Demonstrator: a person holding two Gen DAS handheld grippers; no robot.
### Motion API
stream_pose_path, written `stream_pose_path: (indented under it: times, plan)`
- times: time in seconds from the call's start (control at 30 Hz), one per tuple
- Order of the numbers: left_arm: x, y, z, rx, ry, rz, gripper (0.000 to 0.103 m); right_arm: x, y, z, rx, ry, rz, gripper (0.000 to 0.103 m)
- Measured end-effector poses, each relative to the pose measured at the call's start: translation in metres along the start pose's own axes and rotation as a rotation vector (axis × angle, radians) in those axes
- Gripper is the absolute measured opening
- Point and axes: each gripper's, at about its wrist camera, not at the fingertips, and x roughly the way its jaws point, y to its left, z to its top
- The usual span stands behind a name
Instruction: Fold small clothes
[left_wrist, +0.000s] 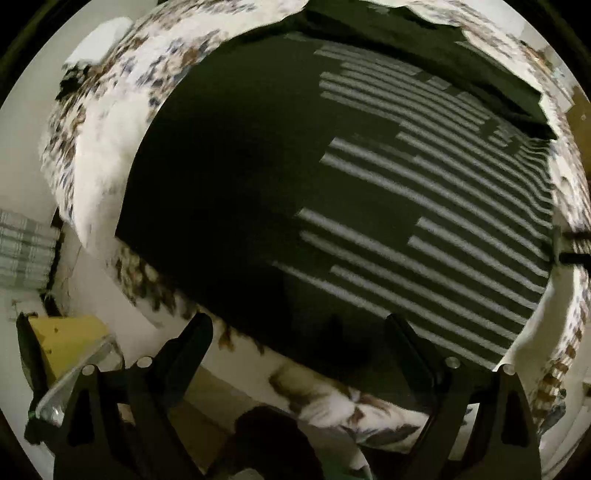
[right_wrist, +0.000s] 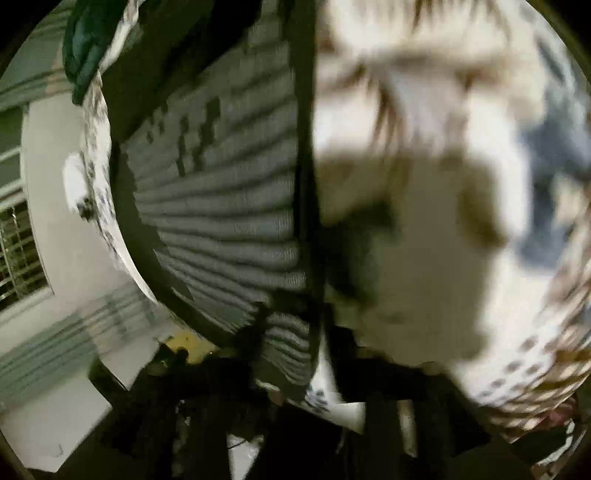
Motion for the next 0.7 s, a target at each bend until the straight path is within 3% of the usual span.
stream_pose_path:
  times: [0.23,0.3,0.37,0.47,0.57,0.6,0.67,0.7]
  plan:
    - [0.001,-0.066,-0.012,0.186,-0.003,-0.119,0.095,-0.109,-0.035,0.103,0.088,-0.233,0.029,0.057]
    - [0.004,-0.098,-0.022,0.262,0.012,-0.161,0.095,-0.134,-0.048,0.135,0.118,-0.256,0.061,0.057]
    - [0.009,-0.122,-0.032,0.326,0.015,-0.177,0.095,-0.150,-0.055,0.155,0.133,-0.276,0.035,0.057]
    - [0.023,-0.151,-0.044,0.403,0.028,-0.170,0.095,-0.161,-0.060,0.171,0.145,-0.283,0.010,0.057]
    - [0.039,-0.169,-0.051,0.467,0.030,-0.140,0.095,-0.167,-0.074,0.177,0.157,-0.258,0.043,0.062]
    - [0.049,-0.176,-0.052,0.498,0.027,-0.114,0.093,-0.165,-0.074,0.178,0.161,-0.253,0.051,0.063]
    - [0.058,-0.181,-0.053,0.532,0.023,-0.085,0.066,-0.157,-0.074,0.183,0.157,-0.236,0.063,0.063]
    - [0.060,-0.180,-0.051,0.539,0.014,-0.075,0.060,-0.154,-0.077,0.185,0.152,-0.230,0.065,0.063]
